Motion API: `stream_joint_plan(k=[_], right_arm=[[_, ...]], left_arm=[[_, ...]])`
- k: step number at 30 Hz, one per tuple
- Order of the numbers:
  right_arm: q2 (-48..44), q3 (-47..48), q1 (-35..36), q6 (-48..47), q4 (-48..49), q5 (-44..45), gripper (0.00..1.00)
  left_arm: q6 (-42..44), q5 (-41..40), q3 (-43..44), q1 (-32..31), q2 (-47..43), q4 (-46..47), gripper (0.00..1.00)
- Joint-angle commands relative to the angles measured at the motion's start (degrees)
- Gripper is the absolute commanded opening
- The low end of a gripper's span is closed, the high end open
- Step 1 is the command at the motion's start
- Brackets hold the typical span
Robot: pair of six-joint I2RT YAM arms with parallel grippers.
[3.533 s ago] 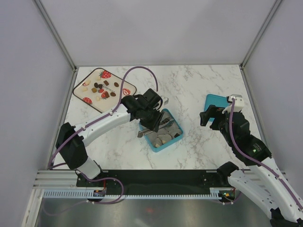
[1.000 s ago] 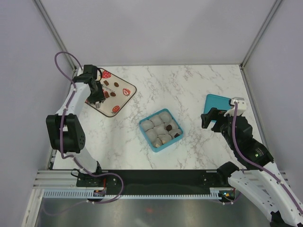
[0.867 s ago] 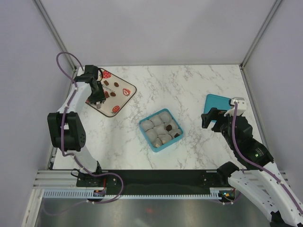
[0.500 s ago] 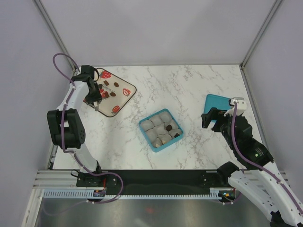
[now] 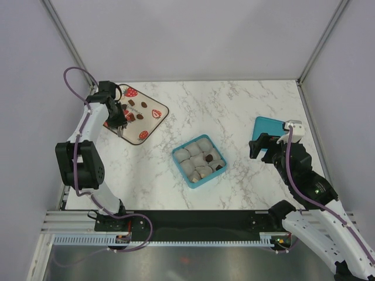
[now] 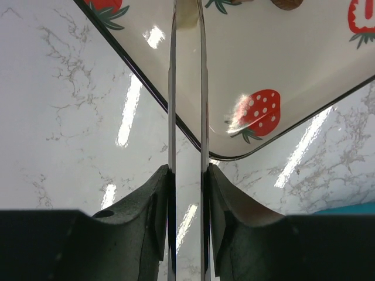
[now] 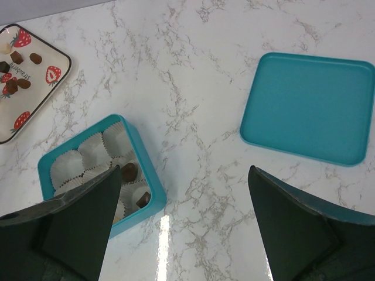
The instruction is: Pack the chocolate
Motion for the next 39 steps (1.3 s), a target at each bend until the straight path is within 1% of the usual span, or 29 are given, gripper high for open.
stream_joint_plan(k=[1, 5, 6, 10, 13, 14, 16, 17, 19, 20, 26, 32, 39], right_arm=[[0.0, 1.2, 0.0, 0.4, 1.6, -0.1, 0.97], [0.6, 1.4, 0.0, 0.4, 1.6, 0.0, 0.97], [0.7, 1.5, 0.0, 0.3, 1.5, 0.1, 0.97], [1.1, 1.7, 0.0, 0.0, 1.2, 0.9, 0.97], [1.5, 1.7, -0.1, -0.1, 1.0, 1.4, 0.97], [1.9, 1.7, 0.0, 0.0, 0.9, 1.4, 0.97], [2.1, 1.7, 0.0, 0.3, 0.9, 1.4, 0.97], [2.3, 1.7, 0.0, 0.3, 1.0, 1.4, 0.97], [2.5, 1.8, 0.0, 0.4, 0.9, 1.1, 0.97], [2.8, 1.8, 0.1, 0.7, 1.0, 1.0, 0.97], [3.8, 1.9, 0.0, 1.2, 1.1, 0.7, 0.97], [3.3, 1.9, 0.0, 1.1, 1.0, 0.6, 0.97], [3.4, 1.7, 0.0, 1.5, 1.1, 0.1, 0.97]], left_arm=[[2.0, 2.9, -0.2, -0.7, -6.2, 0.5, 0.36], [2.2, 6.5, -0.2, -1.8, -10.0, -0.6, 0.34], [2.4, 6.7, 0.0, -3.9, -10.7, -1.2, 0.34], [3.0, 7.5, 0.8, -8.2, -13.3, -3.2, 0.33], [3.2, 8.2, 1.2, -13.1, -14.8, -4.3, 0.33], [3.3, 8.5, 1.2, -16.1, -15.1, -4.6, 0.33], [2.8, 8.2, 1.4, -19.1, -15.8, -5.3, 0.33], [2.5, 8.2, 1.4, -22.1, -16.1, -5.4, 0.33], [1.6, 8.9, 1.3, -25.0, -16.7, -5.3, 0.33], [1.3, 10.0, 1.2, -27.7, -16.7, -4.9, 0.33], [0.1, 10.4, 0.9, -36.3, -15.6, -4.7, 0.32], [-1.0, 11.1, -1.0, -42.4, -16.8, -4.4, 0.32], [-1.8, 13.8, -3.9, -46.5, -17.7, -4.6, 0.32]])
